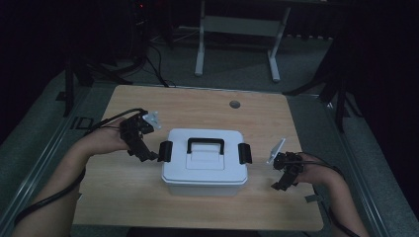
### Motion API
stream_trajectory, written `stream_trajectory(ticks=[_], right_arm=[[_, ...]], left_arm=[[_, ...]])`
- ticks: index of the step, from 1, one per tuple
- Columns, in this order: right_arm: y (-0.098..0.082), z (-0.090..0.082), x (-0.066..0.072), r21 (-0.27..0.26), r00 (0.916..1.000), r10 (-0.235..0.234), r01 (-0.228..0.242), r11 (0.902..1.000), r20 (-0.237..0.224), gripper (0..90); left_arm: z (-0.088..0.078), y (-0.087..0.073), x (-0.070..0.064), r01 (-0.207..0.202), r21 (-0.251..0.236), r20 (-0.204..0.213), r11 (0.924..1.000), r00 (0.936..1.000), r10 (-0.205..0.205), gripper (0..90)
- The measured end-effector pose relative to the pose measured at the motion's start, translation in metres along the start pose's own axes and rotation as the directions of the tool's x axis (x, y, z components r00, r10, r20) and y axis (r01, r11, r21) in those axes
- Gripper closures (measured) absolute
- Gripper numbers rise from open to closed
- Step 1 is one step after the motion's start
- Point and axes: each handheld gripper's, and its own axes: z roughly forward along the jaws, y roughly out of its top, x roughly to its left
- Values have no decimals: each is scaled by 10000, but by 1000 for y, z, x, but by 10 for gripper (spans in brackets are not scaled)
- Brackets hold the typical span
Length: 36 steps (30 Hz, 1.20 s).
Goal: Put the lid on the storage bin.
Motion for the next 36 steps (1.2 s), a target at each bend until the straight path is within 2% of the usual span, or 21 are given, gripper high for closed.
stream_trajectory(ticks=[4, 7, 9, 14, 21, 23, 36], right_arm=[[-1, 1, 0, 11, 10000, 29, -29, 10000, 9, 160], [-1, 1, 0, 12, 10000, 37, -37, 10000, 51, 160], [-1, 1, 0, -2, 10000, 23, -23, 10000, 30, 160], [-1, 2, 0, -38, 9999, 65, -65, 10000, 85, 160], [-2, 2, 0, -46, 9999, 61, -61, 10000, 133, 160], [-2, 2, 0, -71, 9998, 84, -82, 9999, 162, 160], [-7, 6, 0, -291, 9995, 253, -248, 9993, 165, 160]], left_arm=[[-2, -15, 0, 189, -239, -134, 9995, 9997, -192, 20], [-2, -25, 0, 304, -231, -159, 9993, 9994, -308, 20], [-1, -33, 0, 448, -167, -173, 9989, 9988, -451, 20], [2, -51, 2, 827, -454, -347, 9955, 9958, -843, 20], [15, -72, 1, 1159, -386, -130, 9925, 9931, -1164, 20], [18, -77, 0, 1320, -560, -44, 9897, 9912, -1325, 20], [37, -110, -6, 1858, -652, 151, 9804, 9826, -1852, 20]])
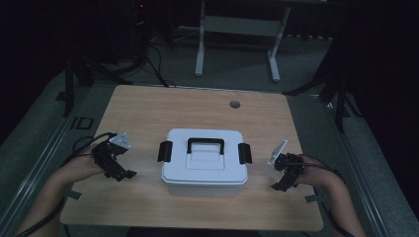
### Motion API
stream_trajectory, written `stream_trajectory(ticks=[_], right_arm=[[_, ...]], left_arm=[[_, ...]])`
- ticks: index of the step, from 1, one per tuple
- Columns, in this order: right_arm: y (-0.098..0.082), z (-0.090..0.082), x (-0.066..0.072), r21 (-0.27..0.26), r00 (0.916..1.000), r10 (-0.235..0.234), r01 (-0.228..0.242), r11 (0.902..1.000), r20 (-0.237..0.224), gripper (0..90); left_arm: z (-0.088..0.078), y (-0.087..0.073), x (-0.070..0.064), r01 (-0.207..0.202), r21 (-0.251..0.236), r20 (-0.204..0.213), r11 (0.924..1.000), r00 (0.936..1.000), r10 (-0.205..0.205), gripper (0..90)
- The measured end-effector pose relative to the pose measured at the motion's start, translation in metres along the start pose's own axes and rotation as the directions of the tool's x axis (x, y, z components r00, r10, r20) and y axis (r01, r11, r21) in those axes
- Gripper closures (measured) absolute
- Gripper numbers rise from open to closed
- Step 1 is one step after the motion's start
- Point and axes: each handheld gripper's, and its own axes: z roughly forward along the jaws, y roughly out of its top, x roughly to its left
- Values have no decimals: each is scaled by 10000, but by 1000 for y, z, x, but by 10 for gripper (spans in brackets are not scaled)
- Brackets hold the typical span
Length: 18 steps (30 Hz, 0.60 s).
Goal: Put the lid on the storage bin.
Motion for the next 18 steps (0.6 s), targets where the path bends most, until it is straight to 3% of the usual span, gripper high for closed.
stream_trajectory(ticks=[6, 12, 18], right_arm=[[-4, 3, -1, -44, 9999, 92, -92, 9999, 84, 160], [-10, 4, -2, -303, 9994, 309, -304, 9991, 146, 160], [-14, 7, -3, -463, 9987, 469, -461, 9979, 177, 160]], left_arm=[[7, -12, -2, 177, -25, -108, 9998, 9998, -177, 20], [13, -27, 1, 797, -266, -15, 9965, 9968, -798, 20], [20, -38, -1, 962, -443, -433, 9944, 9942, -981, 20]])
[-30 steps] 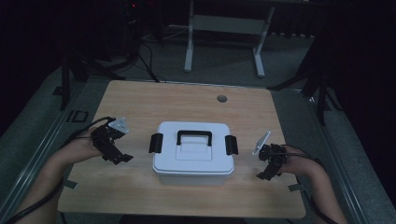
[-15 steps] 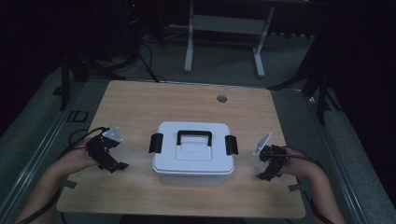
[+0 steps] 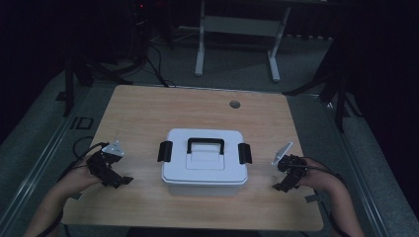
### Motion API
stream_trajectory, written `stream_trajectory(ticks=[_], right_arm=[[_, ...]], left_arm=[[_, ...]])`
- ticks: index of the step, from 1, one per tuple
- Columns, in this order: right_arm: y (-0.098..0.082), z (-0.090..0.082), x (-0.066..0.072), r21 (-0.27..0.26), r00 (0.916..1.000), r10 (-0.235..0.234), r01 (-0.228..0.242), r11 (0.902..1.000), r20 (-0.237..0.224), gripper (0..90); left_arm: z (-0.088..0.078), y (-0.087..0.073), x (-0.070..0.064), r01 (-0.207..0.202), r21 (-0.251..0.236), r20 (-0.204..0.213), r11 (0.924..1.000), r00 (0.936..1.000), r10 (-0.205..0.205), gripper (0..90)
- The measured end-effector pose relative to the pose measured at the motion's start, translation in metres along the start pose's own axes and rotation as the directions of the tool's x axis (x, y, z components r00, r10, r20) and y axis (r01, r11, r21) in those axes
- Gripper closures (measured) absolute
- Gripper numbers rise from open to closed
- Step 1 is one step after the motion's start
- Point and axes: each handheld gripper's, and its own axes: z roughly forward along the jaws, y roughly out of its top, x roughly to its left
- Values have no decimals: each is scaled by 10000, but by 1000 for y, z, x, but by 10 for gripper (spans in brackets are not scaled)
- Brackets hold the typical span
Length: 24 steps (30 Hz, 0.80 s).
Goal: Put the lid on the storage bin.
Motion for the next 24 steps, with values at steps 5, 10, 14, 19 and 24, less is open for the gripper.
stream_trajectory(ticks=[5, 10, 14, 19, 24], right_arm=[[0, 2, 0, -23, 10000, 57, -57, 10000, 82, 160], [-1, 2, -1, -74, 9999, 73, -72, 9999, 108, 160], [-4, 5, -1, -69, 9997, 201, -200, 9998, 121, 160], [-9, 11, -1, -19, 9995, 299, -299, 9996, 38, 160], [-10, 14, -1, 9, 9994, 344, -344, 9994, 35, 160]], left_arm=[[7, -9, -2, 123, -181, -462, 9998, 9988, -131, 21], [15, -20, 1, 627, -427, -543, 9971, 9964, -650, 20], [22, -26, -1, 802, -382, -563, 9960, 9950, -823, 21], [29, -32, -2, 1061, -573, -640, 9927, 9919, -1097, 21], [34, -33, -7, 901, -447, -769, 9949, 9927, -934, 21]])
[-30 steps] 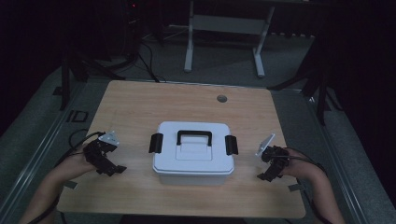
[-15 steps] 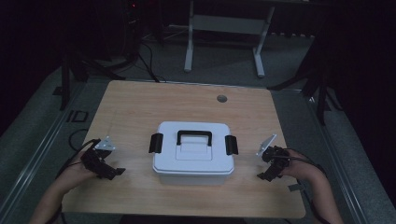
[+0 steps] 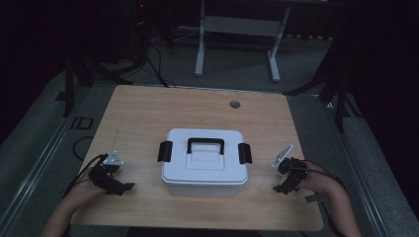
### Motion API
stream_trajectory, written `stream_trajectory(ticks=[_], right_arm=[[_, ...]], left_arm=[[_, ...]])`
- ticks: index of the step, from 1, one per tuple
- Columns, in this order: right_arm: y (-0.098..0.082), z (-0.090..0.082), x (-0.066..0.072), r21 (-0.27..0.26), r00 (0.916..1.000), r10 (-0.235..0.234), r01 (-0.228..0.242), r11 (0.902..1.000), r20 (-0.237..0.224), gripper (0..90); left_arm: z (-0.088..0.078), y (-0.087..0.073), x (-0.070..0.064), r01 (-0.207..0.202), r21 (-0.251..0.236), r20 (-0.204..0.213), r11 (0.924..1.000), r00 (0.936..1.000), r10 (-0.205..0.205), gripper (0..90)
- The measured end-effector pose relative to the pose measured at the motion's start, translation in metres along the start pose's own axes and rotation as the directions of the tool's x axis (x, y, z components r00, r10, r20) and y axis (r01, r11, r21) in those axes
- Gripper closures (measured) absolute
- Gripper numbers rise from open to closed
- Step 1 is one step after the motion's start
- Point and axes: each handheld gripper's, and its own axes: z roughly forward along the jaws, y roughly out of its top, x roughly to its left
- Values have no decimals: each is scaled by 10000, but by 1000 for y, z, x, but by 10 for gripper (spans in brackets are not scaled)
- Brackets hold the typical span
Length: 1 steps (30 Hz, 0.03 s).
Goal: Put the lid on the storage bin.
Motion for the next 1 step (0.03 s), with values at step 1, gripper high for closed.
stream_trajectory(ticks=[1], right_arm=[[0, 0, 0, -29, 10000, 18, -18, 10000, 1, 160]], left_arm=[[0, 0, -1, 6, -14, -27, 10000, 10000, -6, 21]])
